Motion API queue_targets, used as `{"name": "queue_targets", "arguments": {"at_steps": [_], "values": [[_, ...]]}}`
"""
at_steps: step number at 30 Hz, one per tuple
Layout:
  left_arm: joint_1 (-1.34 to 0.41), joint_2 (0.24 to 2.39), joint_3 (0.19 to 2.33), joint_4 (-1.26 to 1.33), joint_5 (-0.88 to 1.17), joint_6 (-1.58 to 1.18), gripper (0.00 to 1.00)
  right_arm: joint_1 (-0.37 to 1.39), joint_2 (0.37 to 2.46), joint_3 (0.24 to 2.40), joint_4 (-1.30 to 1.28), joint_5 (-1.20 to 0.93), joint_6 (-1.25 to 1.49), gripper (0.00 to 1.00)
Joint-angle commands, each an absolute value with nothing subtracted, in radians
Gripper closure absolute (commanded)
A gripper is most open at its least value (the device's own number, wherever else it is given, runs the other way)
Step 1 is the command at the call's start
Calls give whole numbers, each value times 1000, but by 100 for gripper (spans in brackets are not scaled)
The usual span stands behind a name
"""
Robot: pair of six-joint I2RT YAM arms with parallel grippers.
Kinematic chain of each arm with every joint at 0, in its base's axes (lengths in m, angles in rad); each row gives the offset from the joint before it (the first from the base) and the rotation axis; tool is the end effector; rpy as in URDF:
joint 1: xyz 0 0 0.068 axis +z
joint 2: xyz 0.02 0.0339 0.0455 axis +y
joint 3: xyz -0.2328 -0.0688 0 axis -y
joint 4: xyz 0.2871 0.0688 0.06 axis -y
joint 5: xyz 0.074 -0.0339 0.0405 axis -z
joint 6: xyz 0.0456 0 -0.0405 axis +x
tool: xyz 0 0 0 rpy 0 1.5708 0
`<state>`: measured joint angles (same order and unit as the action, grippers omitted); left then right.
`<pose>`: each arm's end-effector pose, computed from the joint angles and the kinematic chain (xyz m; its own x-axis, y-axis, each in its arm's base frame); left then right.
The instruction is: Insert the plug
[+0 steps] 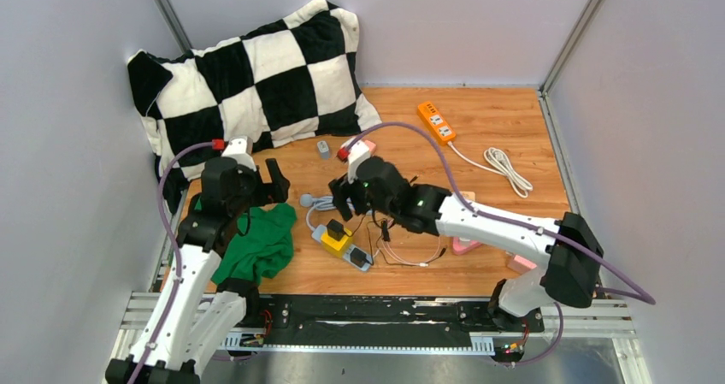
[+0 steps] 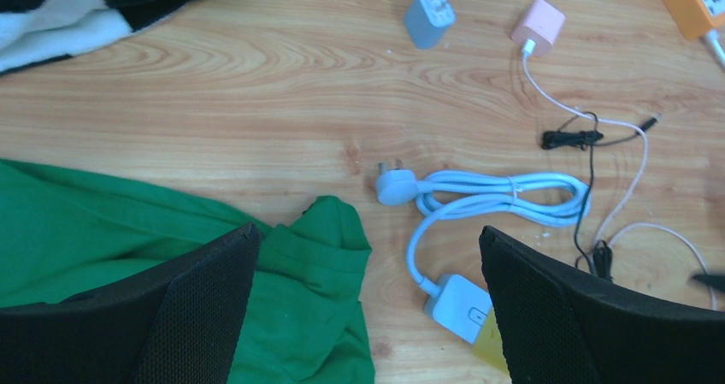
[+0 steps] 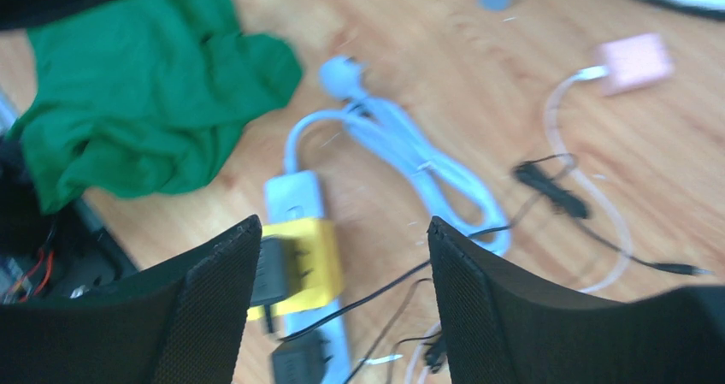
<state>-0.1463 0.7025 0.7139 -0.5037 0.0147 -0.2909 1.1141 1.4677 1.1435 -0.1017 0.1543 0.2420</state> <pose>0.2315 -0.0348 0.2707 -0.4934 -0.2172 -0.8422 0.0178 0.9656 -0.2594 0.1808 0.3521 0.2613 -0.3746 -0.2255 -0.8993 -0.7574 0.6339 0.1566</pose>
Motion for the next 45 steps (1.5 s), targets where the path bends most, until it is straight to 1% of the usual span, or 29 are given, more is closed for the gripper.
{"name": "queue_targets", "arguments": {"at_steps": [1, 4, 8, 12, 15, 21, 24, 27, 32, 40, 45], "values": [[-143, 806, 787, -488, 127, -274, 1, 950, 1413, 1170, -131, 227, 202, 26], [-144, 880, 812, -464, 171, -283, 3, 827, 1405, 1166, -128, 241, 201, 20], [-163, 944, 852, -443, 202, -288, 4, 699, 1391, 1152, -175, 336, 302, 17], [-213, 979, 883, -447, 155, -247, 5, 632, 1392, 1123, -170, 391, 334, 14], [-239, 985, 883, -452, 137, -223, 6, 594, 1456, 1136, -107, 302, 278, 16], [-250, 958, 831, -427, 122, -207, 7, 588, 1644, 1224, 38, 103, 182, 26], [-250, 948, 828, -418, 130, -211, 7, 588, 1742, 1288, 53, -13, 145, 32], [-250, 937, 823, -421, 122, -210, 7, 590, 1828, 1343, 48, -113, 119, 34], [-250, 916, 822, -423, 99, -206, 7, 596, 1929, 1405, 13, -142, 120, 34], [-250, 922, 820, -423, 101, -207, 7, 636, 2005, 1420, 9, -193, 100, 34], [-250, 924, 822, -426, 90, -207, 7, 666, 2055, 1445, 5, -169, 70, 38]]}}
